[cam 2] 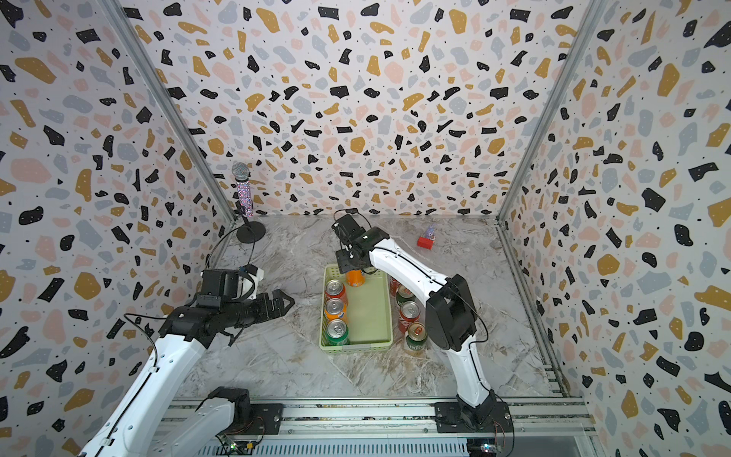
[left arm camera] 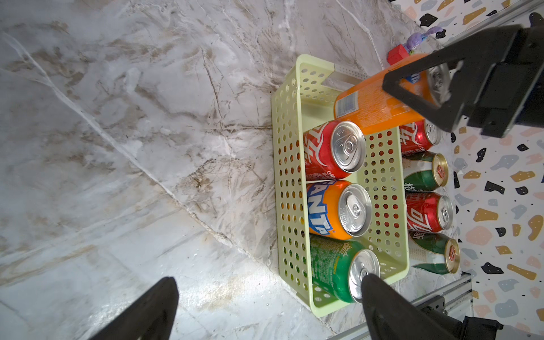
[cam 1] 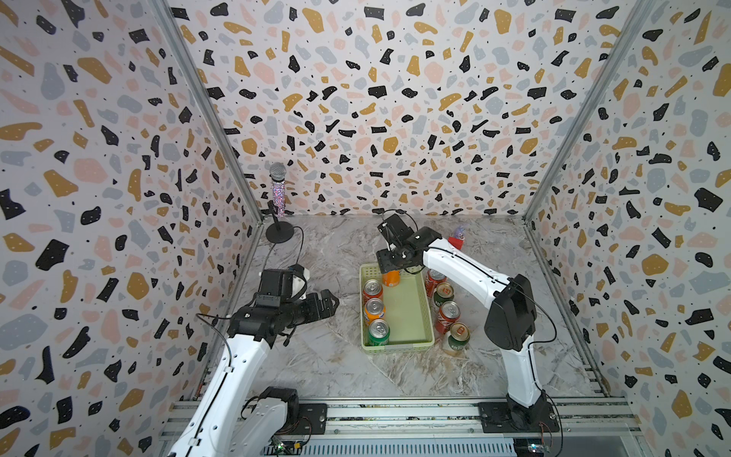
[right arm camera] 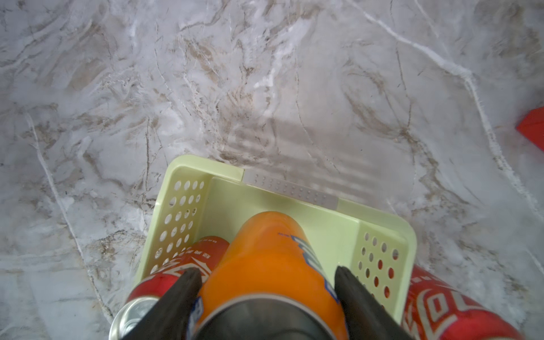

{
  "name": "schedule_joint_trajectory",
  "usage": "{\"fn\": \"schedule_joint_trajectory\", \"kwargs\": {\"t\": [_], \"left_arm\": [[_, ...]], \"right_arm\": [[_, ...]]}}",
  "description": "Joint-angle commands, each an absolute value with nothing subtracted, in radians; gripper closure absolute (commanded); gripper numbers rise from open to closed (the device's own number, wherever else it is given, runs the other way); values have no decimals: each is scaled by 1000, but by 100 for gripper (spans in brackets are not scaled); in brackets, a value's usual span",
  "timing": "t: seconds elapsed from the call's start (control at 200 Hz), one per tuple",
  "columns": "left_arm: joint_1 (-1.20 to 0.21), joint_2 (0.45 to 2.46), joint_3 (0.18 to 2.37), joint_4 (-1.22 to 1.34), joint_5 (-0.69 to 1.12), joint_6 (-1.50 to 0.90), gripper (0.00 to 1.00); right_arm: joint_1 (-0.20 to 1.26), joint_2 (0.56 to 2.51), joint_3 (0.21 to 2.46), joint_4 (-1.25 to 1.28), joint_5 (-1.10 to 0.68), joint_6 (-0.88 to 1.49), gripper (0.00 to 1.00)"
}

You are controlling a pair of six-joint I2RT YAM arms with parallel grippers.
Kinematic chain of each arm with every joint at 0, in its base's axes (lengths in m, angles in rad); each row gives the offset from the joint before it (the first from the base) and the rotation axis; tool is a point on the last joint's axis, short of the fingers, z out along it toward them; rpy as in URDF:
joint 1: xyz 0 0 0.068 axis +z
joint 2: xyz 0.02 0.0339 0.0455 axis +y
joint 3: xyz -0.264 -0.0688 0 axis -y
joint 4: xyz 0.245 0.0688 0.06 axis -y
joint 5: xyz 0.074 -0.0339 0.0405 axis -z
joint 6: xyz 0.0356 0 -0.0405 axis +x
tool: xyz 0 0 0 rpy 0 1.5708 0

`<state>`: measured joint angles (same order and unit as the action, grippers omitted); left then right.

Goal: Take out the drinks from the basket
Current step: Place the drink at the center of the board.

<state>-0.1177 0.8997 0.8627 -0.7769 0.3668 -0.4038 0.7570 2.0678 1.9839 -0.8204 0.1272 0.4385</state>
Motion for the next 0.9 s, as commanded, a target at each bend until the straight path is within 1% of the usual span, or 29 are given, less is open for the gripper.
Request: {"fn": "schedule_joint_trajectory", "kwargs": {"t": [0.0, 0.536, 0.896], "left_arm": [[-110, 905, 856, -749, 369, -399, 0], [-110, 907, 856, -749, 372, -400, 0], [-110, 907, 853, -742, 396, -402, 0]], "right_arm": [[729, 1990, 2062, -840, 145, 403, 81], [633, 2087, 2241, -887, 149, 333, 82], [598, 2211, 2346, -887, 158, 341, 82]]}}
